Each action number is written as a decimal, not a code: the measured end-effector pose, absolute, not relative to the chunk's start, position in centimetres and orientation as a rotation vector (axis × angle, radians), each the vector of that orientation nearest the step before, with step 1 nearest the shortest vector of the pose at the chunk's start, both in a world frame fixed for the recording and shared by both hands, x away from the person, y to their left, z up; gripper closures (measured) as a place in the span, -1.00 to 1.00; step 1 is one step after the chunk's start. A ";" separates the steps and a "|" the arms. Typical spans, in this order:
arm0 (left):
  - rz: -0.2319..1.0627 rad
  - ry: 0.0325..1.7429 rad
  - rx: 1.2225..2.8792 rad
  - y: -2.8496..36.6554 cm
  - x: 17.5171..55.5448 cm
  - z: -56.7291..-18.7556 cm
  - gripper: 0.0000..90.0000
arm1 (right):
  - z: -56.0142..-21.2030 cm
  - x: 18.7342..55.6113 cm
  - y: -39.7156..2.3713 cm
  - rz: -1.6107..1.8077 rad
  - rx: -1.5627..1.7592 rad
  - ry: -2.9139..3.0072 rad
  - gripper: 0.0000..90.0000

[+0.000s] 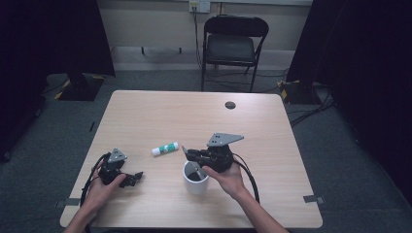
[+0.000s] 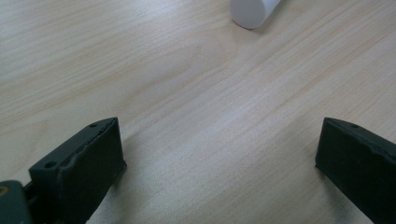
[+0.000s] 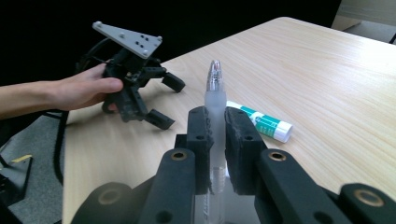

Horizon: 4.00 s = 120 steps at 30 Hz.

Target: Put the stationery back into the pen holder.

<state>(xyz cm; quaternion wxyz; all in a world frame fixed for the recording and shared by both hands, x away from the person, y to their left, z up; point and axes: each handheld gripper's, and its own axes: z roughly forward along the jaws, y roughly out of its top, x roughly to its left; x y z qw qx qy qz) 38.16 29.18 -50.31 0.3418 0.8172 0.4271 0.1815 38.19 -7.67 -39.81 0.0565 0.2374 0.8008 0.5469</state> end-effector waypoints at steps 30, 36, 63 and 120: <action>0.472 1.111 2.125 29.2 38.2 -50.3 -0.99 | -41.6 36.1 -8.2 1.658 0.662 2.539 0.70; 0.472 1.111 2.125 29.2 38.2 -50.3 -0.99 | -41.7 36.1 -7.9 1.662 0.648 2.551 0.66; 0.473 1.111 2.126 29.2 38.2 -50.3 -0.99 | -40.3 38.7 -12.4 1.631 0.811 2.391 0.64; 0.468 1.108 2.124 29.2 38.0 -50.3 -0.99 | -49.3 46.3 -9.8 1.304 0.991 2.528 0.81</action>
